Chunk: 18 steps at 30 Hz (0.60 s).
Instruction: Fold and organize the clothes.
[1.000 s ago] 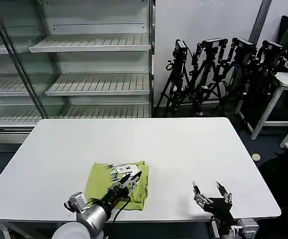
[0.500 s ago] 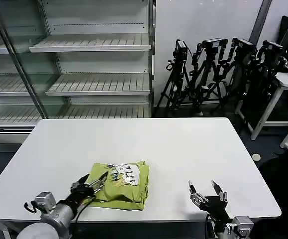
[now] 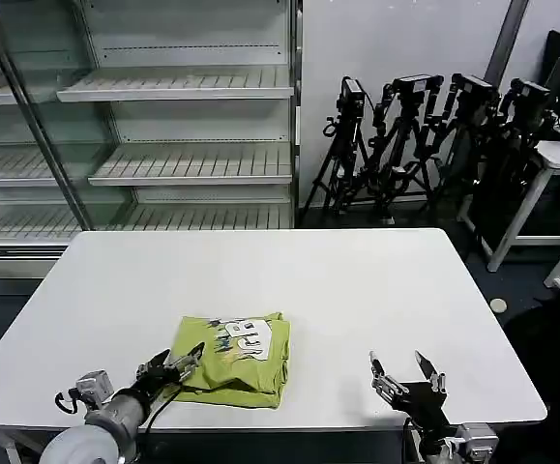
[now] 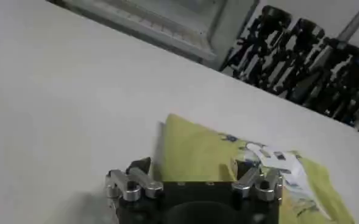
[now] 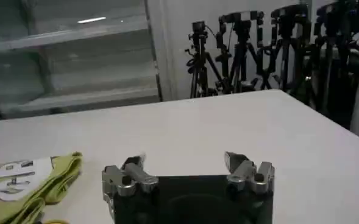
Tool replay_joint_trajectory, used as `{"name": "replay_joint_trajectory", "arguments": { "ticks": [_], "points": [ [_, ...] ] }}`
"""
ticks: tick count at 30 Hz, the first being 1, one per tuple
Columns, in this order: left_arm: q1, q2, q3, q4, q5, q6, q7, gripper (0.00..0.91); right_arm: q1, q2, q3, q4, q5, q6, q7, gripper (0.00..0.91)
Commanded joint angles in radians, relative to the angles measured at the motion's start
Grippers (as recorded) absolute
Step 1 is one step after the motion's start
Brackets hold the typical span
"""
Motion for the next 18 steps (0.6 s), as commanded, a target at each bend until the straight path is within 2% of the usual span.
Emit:
{"name": "replay_joint_trajectory", "arguments": {
  "ticks": [1, 2, 3, 5, 18],
  "points": [
    [-0.067, -0.06, 0.067, 0.073, -0.084, 0.004, -0.002, 0.625, -0.042, 0.001, 0.039, 0.029, 0.0, 0.001, 0.001, 0.907],
    [-0.073, -0.062, 0.067, 0.077, -0.099, 0.002, -0.004, 0.433, -0.045, 0.001, 0.04, 0.03, 0.0, 0.001, 0.001, 0.907],
    [-0.074, -0.062, 0.065, 0.083, -0.114, -0.005, -0.006, 0.181, -0.048, 0.001, 0.043, 0.033, 0.0, 0.001, 0.001, 0.907],
    [-0.071, -0.063, 0.061, 0.084, -0.148, -0.013, -0.005, 0.06, -0.054, 0.002, 0.045, 0.039, 0.0, 0.0, 0.001, 0.907],
    [-0.054, -0.076, 0.042, 0.075, -0.189, -0.023, -0.006, 0.04, -0.067, 0.005, 0.039, 0.072, -0.008, -0.006, 0.01, 0.907]
  ]
}}
